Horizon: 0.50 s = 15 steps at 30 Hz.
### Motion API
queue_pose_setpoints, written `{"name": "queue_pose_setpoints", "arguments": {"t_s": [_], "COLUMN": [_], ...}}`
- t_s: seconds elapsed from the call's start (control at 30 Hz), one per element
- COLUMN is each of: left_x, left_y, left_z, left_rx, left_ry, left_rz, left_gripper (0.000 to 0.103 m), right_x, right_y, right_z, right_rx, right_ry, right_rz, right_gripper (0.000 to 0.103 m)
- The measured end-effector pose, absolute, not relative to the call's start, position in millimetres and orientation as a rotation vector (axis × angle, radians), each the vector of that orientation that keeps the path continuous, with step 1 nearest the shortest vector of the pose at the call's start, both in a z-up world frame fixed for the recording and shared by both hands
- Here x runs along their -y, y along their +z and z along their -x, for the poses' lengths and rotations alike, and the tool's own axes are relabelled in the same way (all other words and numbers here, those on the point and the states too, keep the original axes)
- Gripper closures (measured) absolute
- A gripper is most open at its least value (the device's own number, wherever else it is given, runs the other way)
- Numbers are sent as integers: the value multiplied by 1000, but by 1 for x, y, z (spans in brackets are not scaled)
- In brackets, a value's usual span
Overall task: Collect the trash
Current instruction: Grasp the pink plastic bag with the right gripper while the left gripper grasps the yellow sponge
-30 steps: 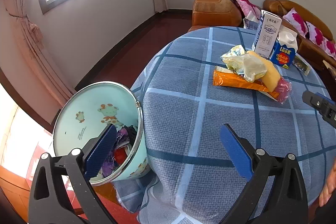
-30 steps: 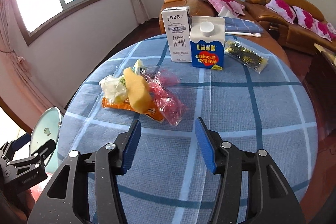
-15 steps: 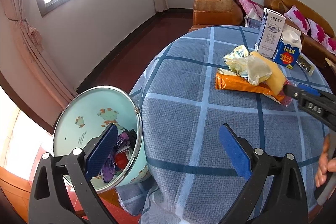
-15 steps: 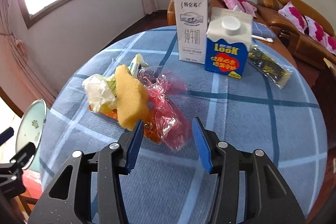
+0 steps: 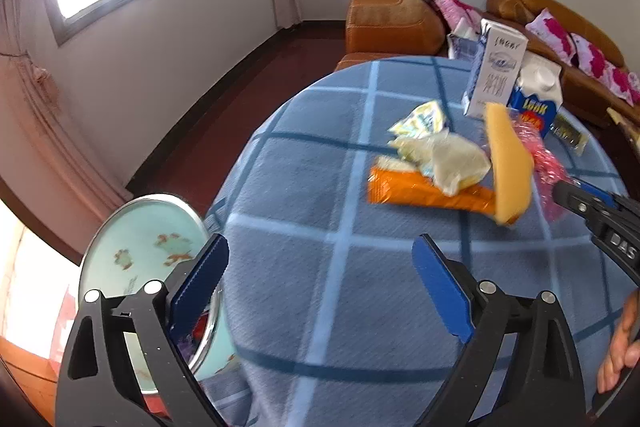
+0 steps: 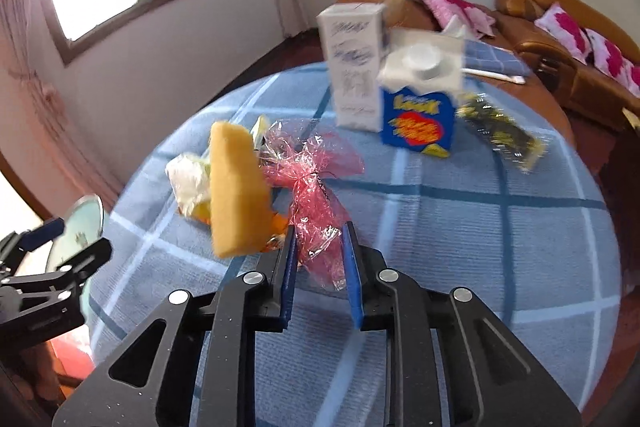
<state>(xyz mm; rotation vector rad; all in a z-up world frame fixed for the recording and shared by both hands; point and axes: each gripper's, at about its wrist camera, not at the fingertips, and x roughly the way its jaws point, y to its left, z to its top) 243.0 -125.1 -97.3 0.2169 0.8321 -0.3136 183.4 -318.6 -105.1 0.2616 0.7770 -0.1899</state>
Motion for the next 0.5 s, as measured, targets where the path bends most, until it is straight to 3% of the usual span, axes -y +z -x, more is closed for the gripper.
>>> {"name": "queue_pose_setpoints", "arguments": {"t_s": [0.5], "left_x": [188], "left_y": [-97], "left_z": [-234], "left_rx": [-805], "left_ry": [-537], "left_rz": [-195], "left_gripper": [18], "right_x": [377], "right_y": [-113], "right_z": [-125], "right_rx": [-788], "right_ry": [-382], "right_rz": [-304], "right_gripper": [80]}}
